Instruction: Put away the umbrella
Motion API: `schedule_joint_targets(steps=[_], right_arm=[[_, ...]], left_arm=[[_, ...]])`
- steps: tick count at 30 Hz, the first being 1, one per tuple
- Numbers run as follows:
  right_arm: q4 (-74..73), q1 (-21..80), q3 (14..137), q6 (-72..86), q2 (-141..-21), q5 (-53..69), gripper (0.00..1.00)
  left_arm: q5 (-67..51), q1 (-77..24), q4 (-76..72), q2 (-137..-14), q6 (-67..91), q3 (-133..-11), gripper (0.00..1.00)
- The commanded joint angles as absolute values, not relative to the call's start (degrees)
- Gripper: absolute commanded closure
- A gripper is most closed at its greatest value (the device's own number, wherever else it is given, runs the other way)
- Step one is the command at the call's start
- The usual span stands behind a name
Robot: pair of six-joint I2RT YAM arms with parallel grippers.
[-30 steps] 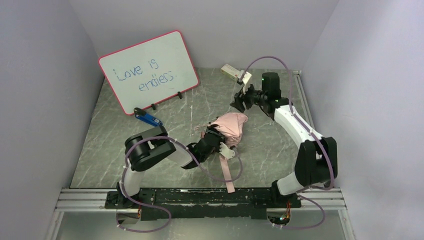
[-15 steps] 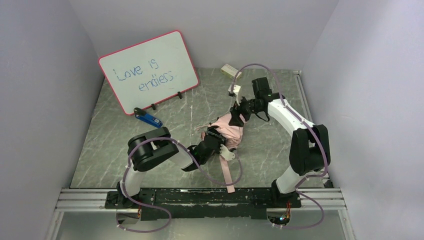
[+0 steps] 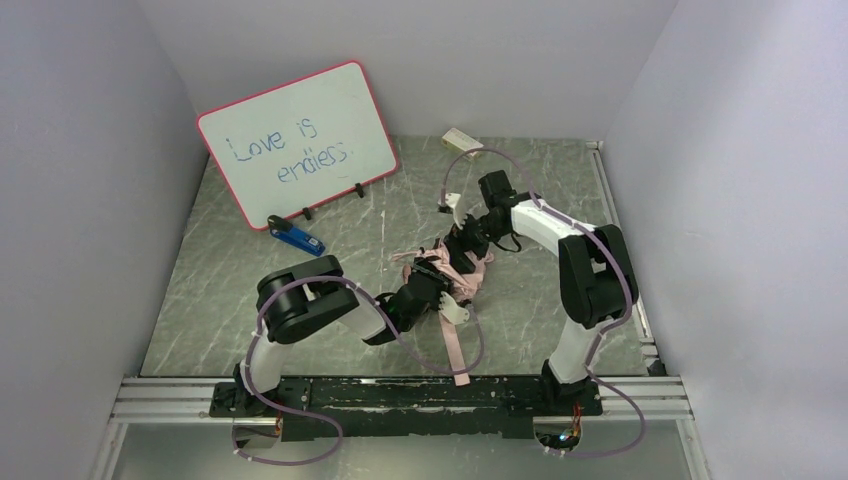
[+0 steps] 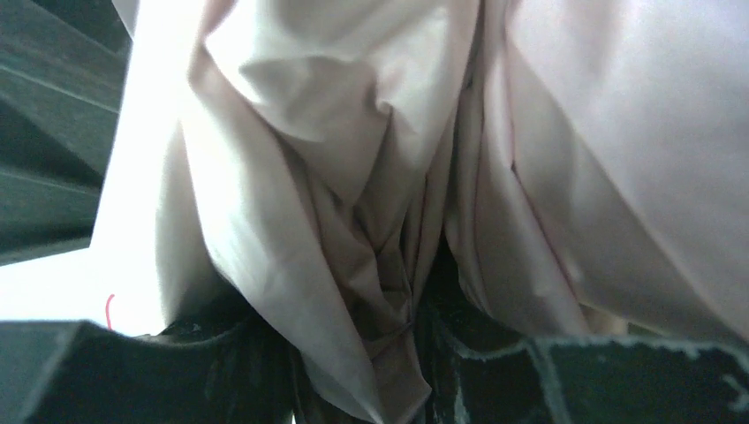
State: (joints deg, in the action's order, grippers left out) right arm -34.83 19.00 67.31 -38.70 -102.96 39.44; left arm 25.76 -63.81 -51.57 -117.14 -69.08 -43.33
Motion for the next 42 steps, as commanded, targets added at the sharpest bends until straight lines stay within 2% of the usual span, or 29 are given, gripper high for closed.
schedule_joint_targets(steps=[1, 5, 7, 9, 10, 13, 15, 20, 24, 34, 37, 39, 42], right_arm=[[-36.8, 20.9, 64.9, -37.8, -107.6, 35.8, 0.17], [-36.6, 21.9, 64.3, -36.8, -110.6, 34.6, 0.22], [-37.0, 22.0, 64.5, -36.4, -111.9, 35.1, 0.3], [-36.2, 22.2, 64.2, -35.4, -112.7, 34.2, 0.42], [-36.0, 22.1, 64.0, -35.3, -113.0, 34.1, 0.49], [-34.7, 22.3, 63.7, -33.9, -113.1, 32.6, 0.68], [-33.8, 22.3, 63.4, -33.5, -112.8, 31.8, 0.72], [-30.0, 22.2, 62.4, -31.7, -111.3, 27.6, 0.85], [-26.4, 22.2, 60.5, -31.2, -109.7, 24.8, 0.85], [-20.7, 23.4, 56.0, -35.8, -105.2, 23.4, 0.86], [-17.4, 26.0, 53.5, -38.4, -102.4, 19.9, 0.87], [-14.3, 27.5, 51.0, -40.1, -100.7, 18.7, 0.87], [-9.2, 29.3, 47.2, -42.3, -98.2, 17.6, 0.88]], left_arm=[[23.8, -65.2, -47.2, -118.8, -67.8, -42.3, 0.95], [25.5, -65.6, -47.2, -119.0, -67.0, -43.2, 0.95], [26.6, -66.0, -47.0, -118.5, -66.9, -43.7, 0.95], [26.8, -66.1, -45.5, -117.4, -65.9, -44.5, 0.95], [26.6, -66.1, -44.0, -116.8, -65.2, -45.1, 0.92], [26.9, -66.2, -43.0, -114.5, -63.4, -45.5, 0.66], [27.2, -66.5, -44.1, -112.5, -63.3, -44.3, 0.52], [27.6, -68.0, -40.4, -105.6, -61.0, -42.6, 0.23], [25.3, -68.8, -34.0, -96.4, -55.3, -40.8, 0.04], [19.8, -70.7, -11.4, -67.9, -33.1, -35.3, 0.04], [22.4, -70.3, -7.7, -60.6, -26.3, -33.9, 0.06], [24.3, -67.4, -5.1, -57.7, -19.7, -34.2, 0.07], [16.6, -57.4, -0.3, -54.8, -11.5, -35.7, 0.07]])
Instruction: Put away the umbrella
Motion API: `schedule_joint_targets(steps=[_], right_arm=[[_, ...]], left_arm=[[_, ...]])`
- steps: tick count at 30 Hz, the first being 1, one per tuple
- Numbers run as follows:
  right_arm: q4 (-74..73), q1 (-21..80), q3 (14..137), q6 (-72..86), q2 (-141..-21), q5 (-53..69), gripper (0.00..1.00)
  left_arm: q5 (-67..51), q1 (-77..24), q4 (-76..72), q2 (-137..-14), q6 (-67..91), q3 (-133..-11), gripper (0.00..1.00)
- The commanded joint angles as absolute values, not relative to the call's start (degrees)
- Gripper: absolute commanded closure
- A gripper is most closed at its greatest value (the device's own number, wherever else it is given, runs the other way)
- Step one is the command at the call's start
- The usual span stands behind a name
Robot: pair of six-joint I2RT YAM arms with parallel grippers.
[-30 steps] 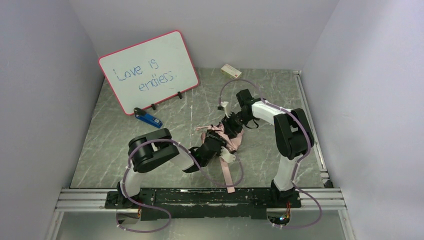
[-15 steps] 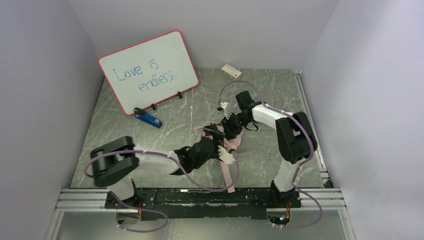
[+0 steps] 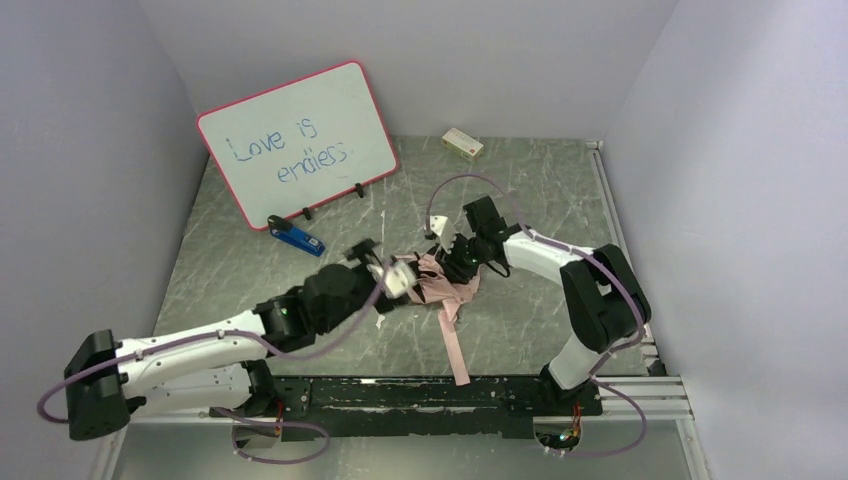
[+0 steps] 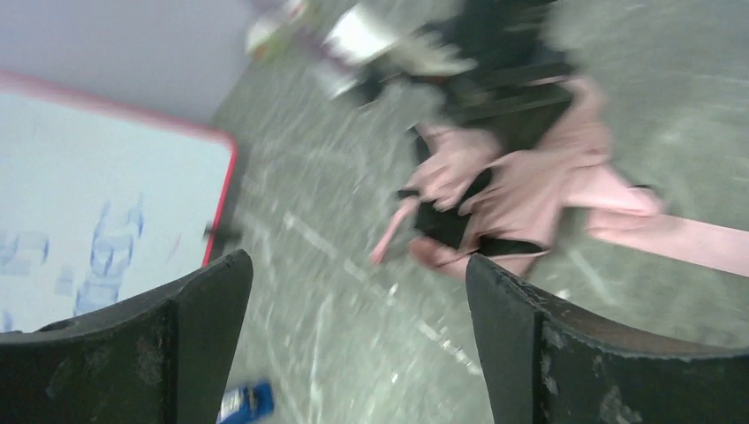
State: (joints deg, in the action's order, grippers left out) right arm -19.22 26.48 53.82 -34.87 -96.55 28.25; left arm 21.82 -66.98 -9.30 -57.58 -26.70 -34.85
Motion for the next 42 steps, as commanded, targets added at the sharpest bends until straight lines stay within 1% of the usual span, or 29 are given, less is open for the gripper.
schedule_joint_targets(steps=[1, 2, 5, 9, 14, 19, 23, 25, 27, 31, 35, 38, 42], right_arm=[[-7.3, 30.1, 45.8, -43.3, -97.3, 16.4, 0.88], [-5.4, 31.0, 44.1, -44.5, -96.3, 15.0, 0.89], [-0.4, 33.8, 40.0, -47.4, -94.1, 10.7, 0.89], [5.4, 37.6, 35.0, -50.7, -91.4, 8.3, 0.91], [12.8, 41.7, 27.9, -53.8, -87.5, 6.1, 0.92], [15.3, 43.4, 23.6, -55.4, -84.6, 5.5, 0.93], [16.3, 44.3, 21.6, -56.9, -83.3, 5.6, 0.93], [16.5, 44.8, 21.0, -57.7, -82.9, 5.7, 0.93], [17.4, 45.3, 20.0, -59.1, -82.2, 6.0, 0.93], [19.4, 46.8, 18.2, -61.5, -80.9, 5.6, 0.93], [21.4, 48.3, 17.3, -61.8, -80.3, 5.5, 0.93], [22.1, 49.0, 17.1, -61.9, -80.5, 5.5, 0.93], [22.9, 49.5, 16.8, -62.1, -80.8, 5.3, 0.94]], left_arm=[[14.5, -53.9, -0.1, -54.3, -9.4, -36.1, 0.06], [12.3, -50.8, -0.1, -53.9, -8.0, -36.5, 0.04], [7.8, -43.2, -0.1, -54.7, -5.4, -38.2, 0.03], [3.3, -39.2, 1.7, -59.2, -5.7, -41.2, 0.03], [0.5, -38.7, -1.0, -63.5, -8.1, -43.6, 0.03], [4.5, -38.1, -2.8, -66.0, -6.8, -47.5, 0.03], [4.6, -37.8, -5.7, -65.1, -4.6, -48.2, 0.03], [1.3, -37.7, -7.4, -65.0, -5.2, -47.7, 0.03], [-4.8, -37.7, -7.0, -66.0, -8.2, -47.8, 0.03], [-17.5, -37.7, -1.0, -71.2, -13.7, -50.5, 0.03], [-25.7, -37.7, 1.5, -76.3, -14.1, -51.6, 0.03], [-29.0, -37.8, 3.4, -80.9, -14.2, -53.6, 0.03], [-28.6, -38.0, 1.2, -84.5, -14.6, -53.4, 0.03]])
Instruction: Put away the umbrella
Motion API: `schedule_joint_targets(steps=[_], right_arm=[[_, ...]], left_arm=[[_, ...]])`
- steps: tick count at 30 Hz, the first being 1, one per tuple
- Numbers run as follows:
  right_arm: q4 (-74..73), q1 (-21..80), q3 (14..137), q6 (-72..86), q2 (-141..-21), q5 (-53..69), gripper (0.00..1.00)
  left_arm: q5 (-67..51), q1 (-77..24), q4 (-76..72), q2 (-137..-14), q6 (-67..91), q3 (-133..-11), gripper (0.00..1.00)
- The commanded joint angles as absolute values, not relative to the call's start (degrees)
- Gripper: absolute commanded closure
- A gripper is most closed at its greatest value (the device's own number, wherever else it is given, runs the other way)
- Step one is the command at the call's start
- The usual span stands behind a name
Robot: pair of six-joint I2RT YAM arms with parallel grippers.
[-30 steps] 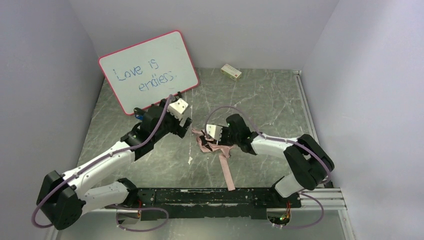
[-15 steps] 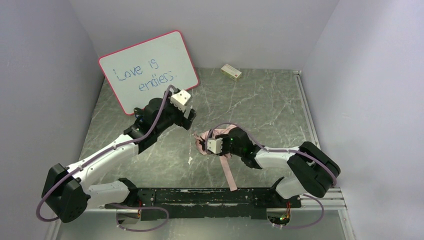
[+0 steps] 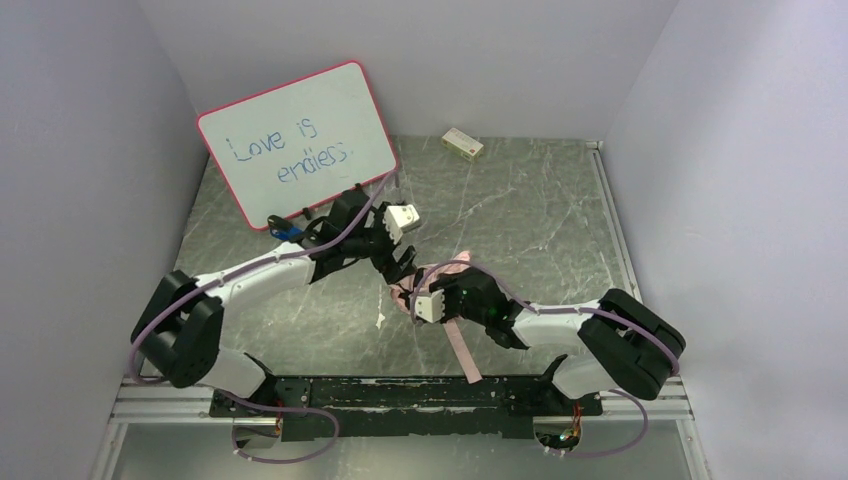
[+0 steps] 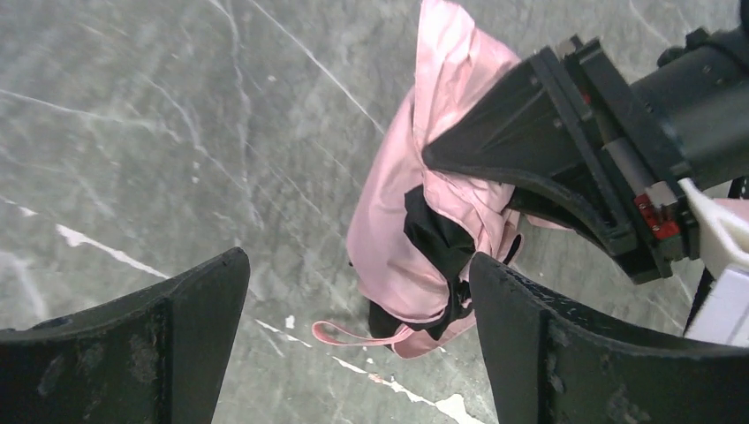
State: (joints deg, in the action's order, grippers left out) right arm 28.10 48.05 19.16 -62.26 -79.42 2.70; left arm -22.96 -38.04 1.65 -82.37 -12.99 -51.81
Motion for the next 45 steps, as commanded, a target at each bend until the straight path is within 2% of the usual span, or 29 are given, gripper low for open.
schedule_joint_targets(steps=[1, 19, 25, 30, 40, 45], right_arm=[[23.0, 49.6, 16.8, -62.1, -80.9, 5.3, 0.94], [24.0, 50.6, 16.6, -62.5, -81.3, 4.2, 0.94], [24.2, 50.6, 16.5, -62.8, -81.2, 4.2, 0.94], [24.9, 50.6, 16.7, -62.7, -81.4, 4.3, 0.95], [25.8, 50.7, 16.5, -62.5, -80.3, 4.5, 0.95], [26.2, 50.6, 16.6, -62.4, -80.2, 4.3, 0.95]], left_arm=[[-28.8, -38.0, 1.1, -85.4, -15.3, -53.5, 0.03], [-32.7, -41.9, 5.4, -105.9, -19.2, -64.0, 0.03], [-33.8, -43.3, 6.9, -109.1, -21.2, -63.0, 0.03], [-33.6, -44.1, 10.1, -112.3, -22.7, -64.3, 0.12], [-33.2, -46.4, 14.4, -116.0, -24.5, -66.1, 0.15], [-32.6, -47.5, 16.8, -116.8, -25.9, -66.6, 0.36]])
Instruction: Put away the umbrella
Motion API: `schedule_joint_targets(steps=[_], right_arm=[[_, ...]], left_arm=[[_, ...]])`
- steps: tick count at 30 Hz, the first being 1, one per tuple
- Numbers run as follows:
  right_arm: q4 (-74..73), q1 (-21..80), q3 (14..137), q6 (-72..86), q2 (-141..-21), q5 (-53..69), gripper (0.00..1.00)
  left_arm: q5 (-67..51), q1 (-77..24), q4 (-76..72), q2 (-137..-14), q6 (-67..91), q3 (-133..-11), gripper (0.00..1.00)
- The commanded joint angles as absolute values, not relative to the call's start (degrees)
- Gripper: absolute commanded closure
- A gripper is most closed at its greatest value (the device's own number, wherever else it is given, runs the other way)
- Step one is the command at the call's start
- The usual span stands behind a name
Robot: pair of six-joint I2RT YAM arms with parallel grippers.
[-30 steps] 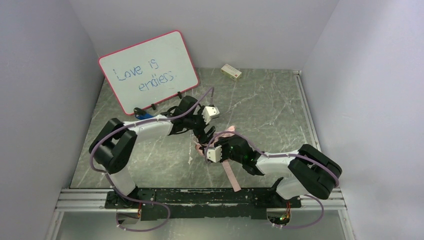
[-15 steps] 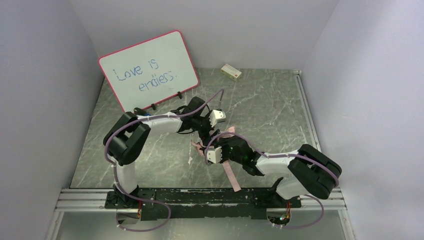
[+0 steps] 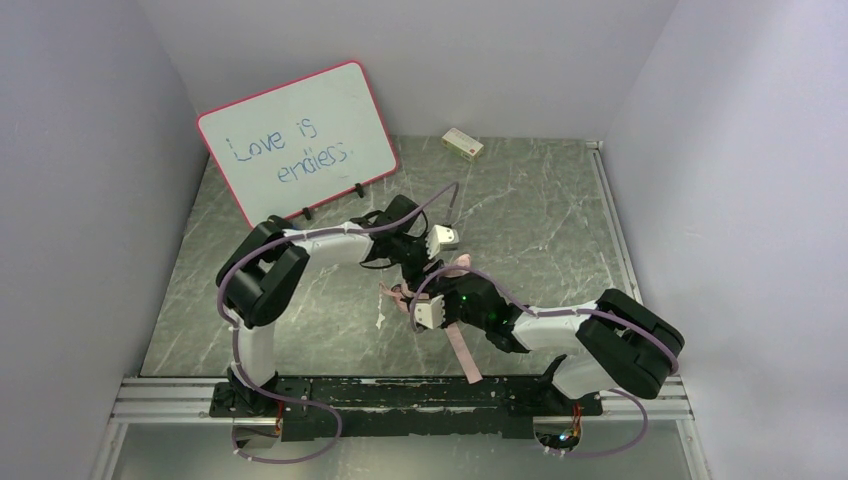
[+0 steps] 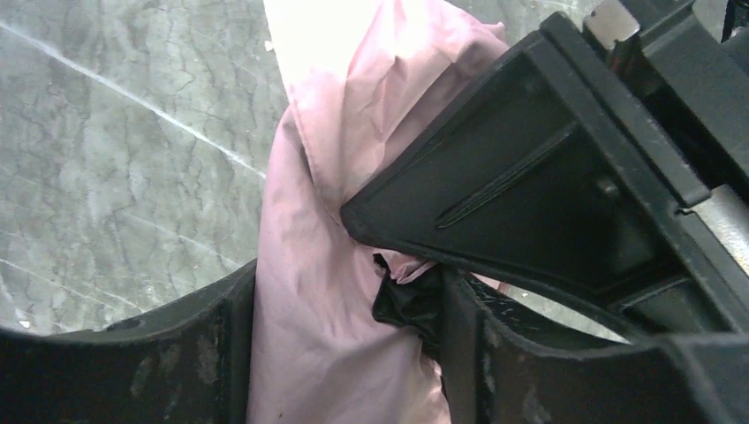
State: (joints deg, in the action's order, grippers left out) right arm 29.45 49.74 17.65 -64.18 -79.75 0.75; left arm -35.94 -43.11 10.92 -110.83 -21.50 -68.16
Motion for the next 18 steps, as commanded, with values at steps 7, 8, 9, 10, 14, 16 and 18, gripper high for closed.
schedule_joint_targets(steps=[7, 8, 9, 10, 14, 16, 18], right_arm=[[27.7, 50.7, 16.5, -61.9, -79.6, 3.5, 0.95], [27.8, 50.7, 16.4, -61.9, -79.5, 3.4, 0.95], [27.7, 50.7, 16.4, -61.9, -79.4, 3.3, 0.95], [27.4, 50.7, 16.4, -61.9, -79.5, 3.3, 0.95], [27.0, 50.7, 16.2, -62.4, -79.5, 3.1, 0.95], [27.0, 50.7, 16.2, -62.4, -79.5, 3.1, 0.95], [26.9, 50.7, 16.2, -62.4, -79.6, 3.1, 0.95]], left_arm=[[-31.8, -49.3, 21.6, -119.3, -26.8, -69.0, 0.64], [-31.3, -49.6, 22.3, -119.6, -26.7, -69.1, 0.64], [-30.8, -49.8, 22.7, -119.8, -26.5, -69.3, 0.62], [-30.7, -50.0, 23.1, -120.0, -26.1, -69.4, 0.58], [-32.7, -50.1, 24.8, -118.8, -25.1, -70.7, 0.48], [-33.8, -50.1, 25.3, -117.1, -25.1, -71.0, 0.44], [-34.6, -50.0, 25.1, -115.0, -25.1, -71.0, 0.42]])
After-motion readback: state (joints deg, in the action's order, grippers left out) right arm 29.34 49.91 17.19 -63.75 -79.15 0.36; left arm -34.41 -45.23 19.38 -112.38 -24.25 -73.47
